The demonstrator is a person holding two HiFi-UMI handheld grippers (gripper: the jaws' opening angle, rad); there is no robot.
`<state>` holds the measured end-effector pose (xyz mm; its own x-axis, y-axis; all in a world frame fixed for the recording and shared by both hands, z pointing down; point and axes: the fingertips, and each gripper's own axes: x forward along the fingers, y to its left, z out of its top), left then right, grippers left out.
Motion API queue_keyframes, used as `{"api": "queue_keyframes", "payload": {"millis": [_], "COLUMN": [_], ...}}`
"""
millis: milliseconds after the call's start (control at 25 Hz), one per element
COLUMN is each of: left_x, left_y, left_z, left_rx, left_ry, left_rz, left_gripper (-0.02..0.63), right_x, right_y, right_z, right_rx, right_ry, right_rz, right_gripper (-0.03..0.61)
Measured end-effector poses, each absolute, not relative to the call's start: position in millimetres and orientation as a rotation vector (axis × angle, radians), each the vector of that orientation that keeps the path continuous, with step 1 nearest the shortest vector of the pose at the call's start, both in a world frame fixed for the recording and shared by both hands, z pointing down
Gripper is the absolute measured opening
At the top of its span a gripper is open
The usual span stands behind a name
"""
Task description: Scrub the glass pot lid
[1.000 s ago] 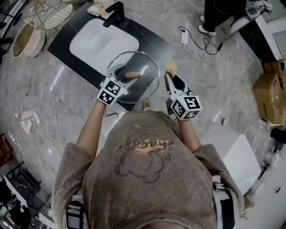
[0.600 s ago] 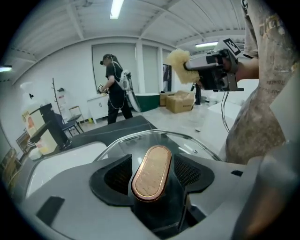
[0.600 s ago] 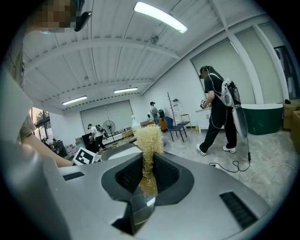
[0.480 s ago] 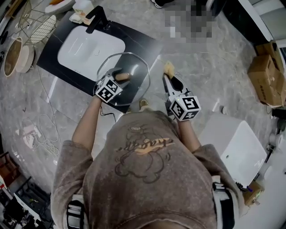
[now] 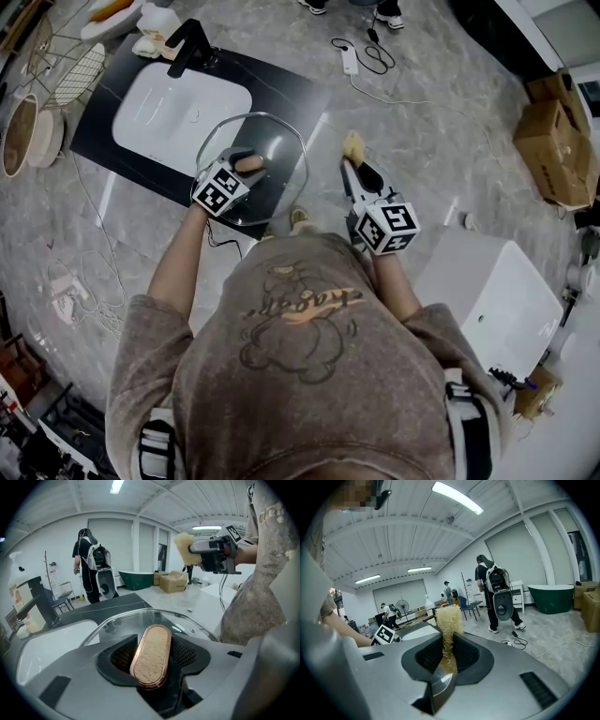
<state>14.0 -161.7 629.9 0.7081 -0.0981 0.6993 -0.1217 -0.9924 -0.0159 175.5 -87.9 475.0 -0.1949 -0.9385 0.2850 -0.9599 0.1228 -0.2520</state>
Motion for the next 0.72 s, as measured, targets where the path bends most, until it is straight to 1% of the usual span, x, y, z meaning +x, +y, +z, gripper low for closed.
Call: {"api": "queue_keyframes", "payload": {"millis": [240,440,720], "left_x": [7.9,6.5,4.9], "left_y": [-156.7,-161.4,-175.2], "left_z": [625.5,596.0,525.5], "left_rx": [2.852,2.85,2.876], "left_ry": [-0.192,-0.301,-0.469], "left_rz": [1.156,1.0,0.726], "left_gripper": [0.199,0.184,0.183], "right_x": [173.5,167.7,170.5], "right_y": [-90.3,-94.9,-103.7], "right_z": [474.8,474.4,462.8], "right_rx": [1.945,1.908,1.908], "right_ry": [-2.317,-2.34,-2.359], "right_rz": [0.584,0.566,0.506], "right_gripper": [0.049,0.049,0.049]}}
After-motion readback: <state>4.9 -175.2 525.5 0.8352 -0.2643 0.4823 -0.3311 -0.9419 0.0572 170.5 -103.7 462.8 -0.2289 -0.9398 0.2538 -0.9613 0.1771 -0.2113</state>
